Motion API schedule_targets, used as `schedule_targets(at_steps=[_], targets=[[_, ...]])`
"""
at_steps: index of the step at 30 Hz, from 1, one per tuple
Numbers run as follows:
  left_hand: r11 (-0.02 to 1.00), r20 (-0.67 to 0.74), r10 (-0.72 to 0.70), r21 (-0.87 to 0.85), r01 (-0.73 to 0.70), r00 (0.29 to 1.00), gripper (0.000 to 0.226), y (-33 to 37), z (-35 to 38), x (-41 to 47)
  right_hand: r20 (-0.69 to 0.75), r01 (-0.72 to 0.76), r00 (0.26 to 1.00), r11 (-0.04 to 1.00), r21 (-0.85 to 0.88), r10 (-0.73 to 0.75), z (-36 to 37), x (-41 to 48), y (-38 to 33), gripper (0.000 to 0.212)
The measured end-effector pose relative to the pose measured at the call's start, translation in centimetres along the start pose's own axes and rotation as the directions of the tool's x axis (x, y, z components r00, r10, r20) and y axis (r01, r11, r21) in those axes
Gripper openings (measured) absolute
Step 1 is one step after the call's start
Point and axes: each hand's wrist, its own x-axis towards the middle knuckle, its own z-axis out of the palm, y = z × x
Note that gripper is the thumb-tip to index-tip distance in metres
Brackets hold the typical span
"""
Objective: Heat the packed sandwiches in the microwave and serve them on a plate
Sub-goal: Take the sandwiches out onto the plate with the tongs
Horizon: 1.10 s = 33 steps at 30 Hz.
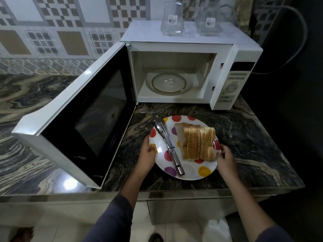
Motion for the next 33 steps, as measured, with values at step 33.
schedule_targets(at_steps=[33], targets=[[0.966, -0.488, -0.133, -0.259, 0.002, 0.862, 0.039, -7.3, -9.7, -37.0, 0.27, 0.098, 0.946, 0.953, 0.287, -0.179, -1.7, -31.7, 7.5, 0.045]])
